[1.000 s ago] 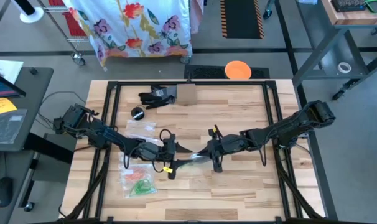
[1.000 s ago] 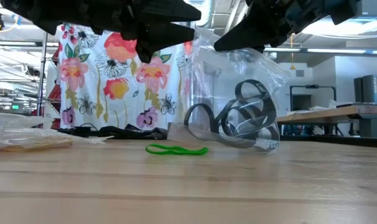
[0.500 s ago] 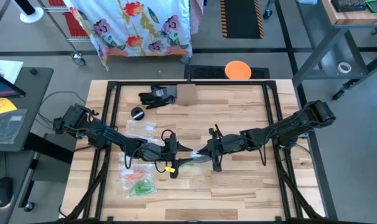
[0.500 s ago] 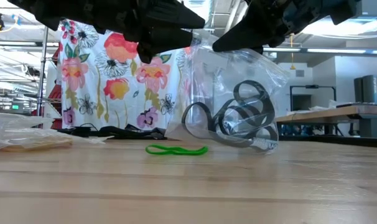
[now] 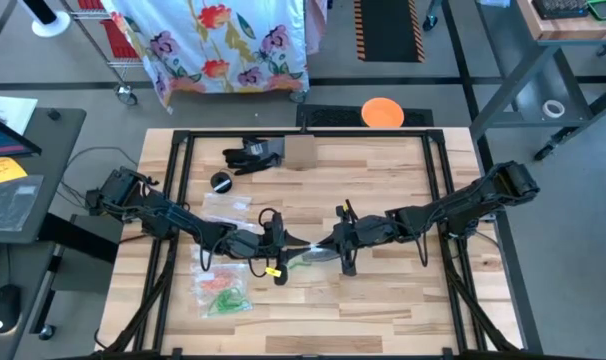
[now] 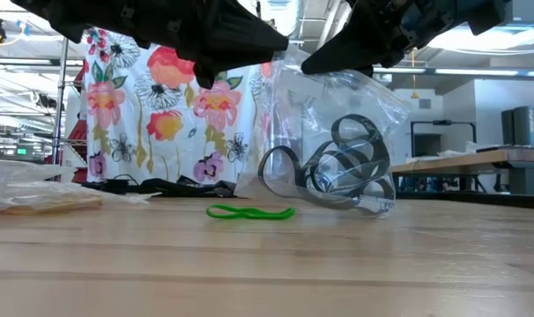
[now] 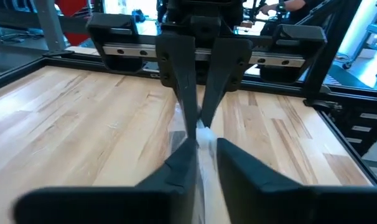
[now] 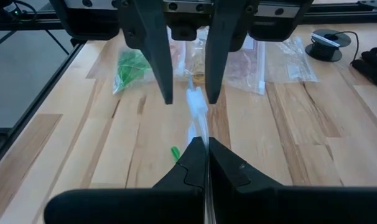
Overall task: Sort rubber bands
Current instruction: Close the transparent zip bag
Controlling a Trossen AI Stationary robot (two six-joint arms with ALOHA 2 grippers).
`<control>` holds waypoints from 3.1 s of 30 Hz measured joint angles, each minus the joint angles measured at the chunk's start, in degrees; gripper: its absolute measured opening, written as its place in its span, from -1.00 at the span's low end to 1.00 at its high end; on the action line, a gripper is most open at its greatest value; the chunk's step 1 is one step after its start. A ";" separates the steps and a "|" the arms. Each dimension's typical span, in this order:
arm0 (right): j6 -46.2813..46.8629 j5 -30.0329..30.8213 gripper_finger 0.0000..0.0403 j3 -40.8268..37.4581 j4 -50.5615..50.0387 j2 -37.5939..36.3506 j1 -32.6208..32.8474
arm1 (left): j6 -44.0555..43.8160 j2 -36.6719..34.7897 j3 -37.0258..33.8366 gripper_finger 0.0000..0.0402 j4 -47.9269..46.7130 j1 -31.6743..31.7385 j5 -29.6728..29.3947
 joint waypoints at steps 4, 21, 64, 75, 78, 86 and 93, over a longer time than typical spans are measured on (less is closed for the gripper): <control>0.10 0.00 -1.00 -0.02 -0.13 0.00 0.00 | 0.96 0.00 0.00 -0.95 -0.13 -0.02 -1.18; -3.50 -0.08 -0.57 -0.07 4.66 0.04 -0.31 | 1.91 0.07 0.00 -1.00 -0.44 0.00 -1.54; -5.06 -0.33 -0.56 -0.04 7.54 0.13 -0.81 | 3.23 0.07 0.00 -1.00 3.65 0.96 -1.40; -5.82 -0.31 -0.94 -0.04 7.41 0.11 -0.81 | 3.36 0.07 -0.02 -1.00 3.98 0.94 -1.39; -5.81 -0.27 -0.93 -0.04 7.36 0.11 -0.81 | 3.55 0.07 -0.02 -1.00 3.98 0.94 -1.41; -5.96 -0.13 -0.92 0.04 6.79 0.11 -0.81 | 4.28 0.07 -0.02 -1.00 4.03 0.81 -1.51; -5.96 -0.07 -0.92 0.13 5.69 0.07 -0.81 | 4.78 0.07 -0.02 -1.00 3.98 0.35 -1.56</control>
